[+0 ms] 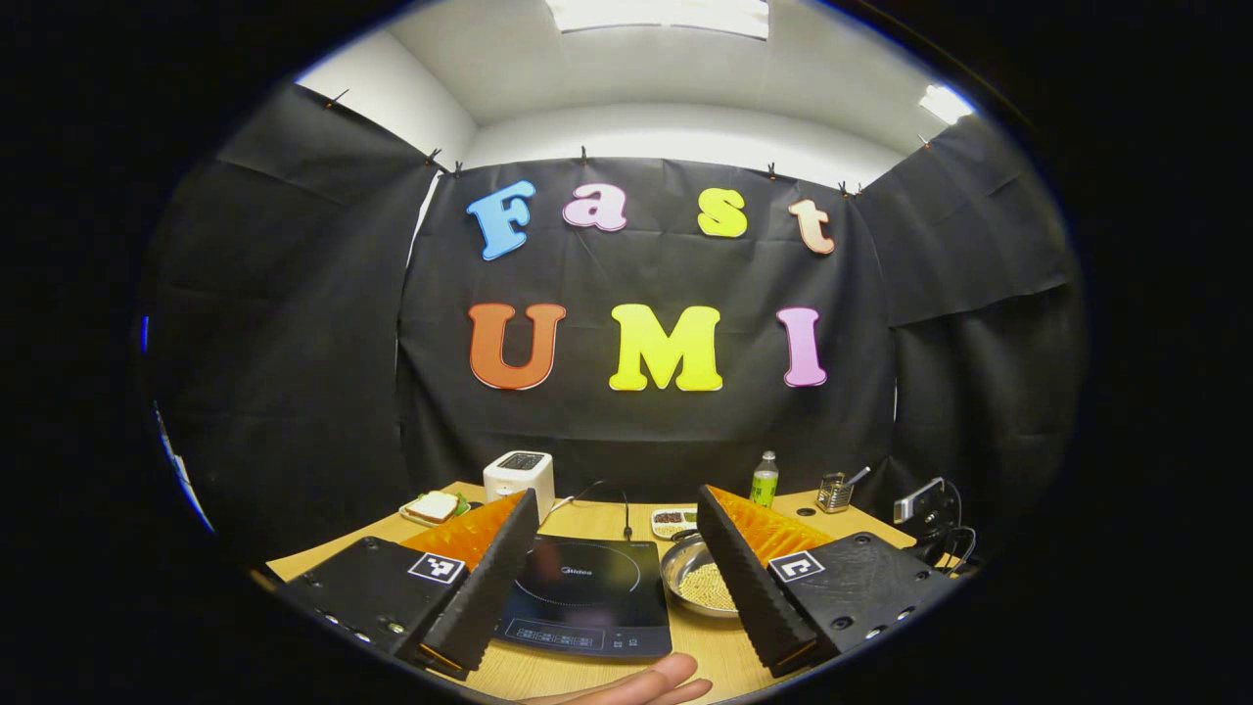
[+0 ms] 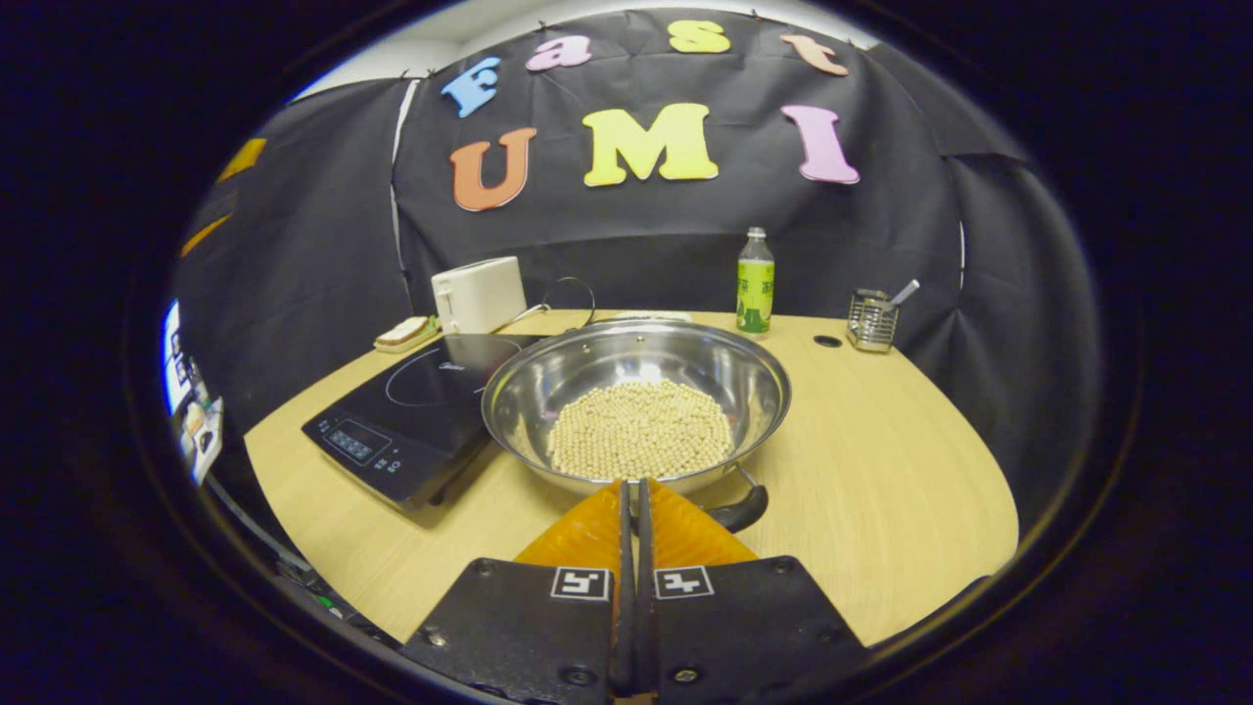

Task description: First push the handle of the pot to place it horizontally, then grasp the pot with both hands and set it on the induction cooktop.

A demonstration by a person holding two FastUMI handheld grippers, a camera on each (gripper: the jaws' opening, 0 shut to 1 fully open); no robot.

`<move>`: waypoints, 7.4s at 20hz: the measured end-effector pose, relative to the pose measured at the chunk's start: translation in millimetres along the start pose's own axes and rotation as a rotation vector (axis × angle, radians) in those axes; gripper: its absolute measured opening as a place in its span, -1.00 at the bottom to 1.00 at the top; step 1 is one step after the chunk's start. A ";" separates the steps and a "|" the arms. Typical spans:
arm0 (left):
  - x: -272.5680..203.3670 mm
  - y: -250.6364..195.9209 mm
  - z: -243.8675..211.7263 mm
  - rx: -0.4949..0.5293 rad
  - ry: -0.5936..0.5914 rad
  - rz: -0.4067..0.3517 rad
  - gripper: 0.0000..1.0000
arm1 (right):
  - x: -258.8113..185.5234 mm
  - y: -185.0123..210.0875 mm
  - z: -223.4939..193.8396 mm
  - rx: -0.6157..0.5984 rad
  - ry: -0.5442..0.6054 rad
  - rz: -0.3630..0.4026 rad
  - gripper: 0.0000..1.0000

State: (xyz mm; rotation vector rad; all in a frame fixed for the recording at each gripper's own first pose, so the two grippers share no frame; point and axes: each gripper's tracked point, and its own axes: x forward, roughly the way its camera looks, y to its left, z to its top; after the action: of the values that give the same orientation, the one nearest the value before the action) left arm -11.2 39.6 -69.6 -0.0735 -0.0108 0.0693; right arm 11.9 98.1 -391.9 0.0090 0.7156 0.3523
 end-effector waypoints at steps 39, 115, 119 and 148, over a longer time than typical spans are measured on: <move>137.0 -31.0 -8.9 0.041 0.086 0.015 0.94 | 41.4 -109.3 13.2 -0.005 0.138 -0.054 -0.98; 217.5 -76.3 -290.5 -0.051 0.821 -0.137 0.36 | 124.5 -187.8 70.8 0.185 0.123 -0.240 0.34; 218.7 -76.5 -292.6 -0.048 0.816 -0.136 0.16 | 124.6 -188.3 68.6 0.182 0.145 -0.251 0.28; 198.8 -88.8 -164.5 -0.057 0.638 -0.186 0.09 | 11.0 -166.4 170.5 0.121 0.052 -0.301 0.18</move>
State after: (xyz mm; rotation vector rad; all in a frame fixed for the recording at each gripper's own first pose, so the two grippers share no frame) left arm 195.5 -46.8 -225.5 -0.1481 0.6175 -0.1426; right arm 181.3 -36.0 -291.1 0.0063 0.7763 0.0211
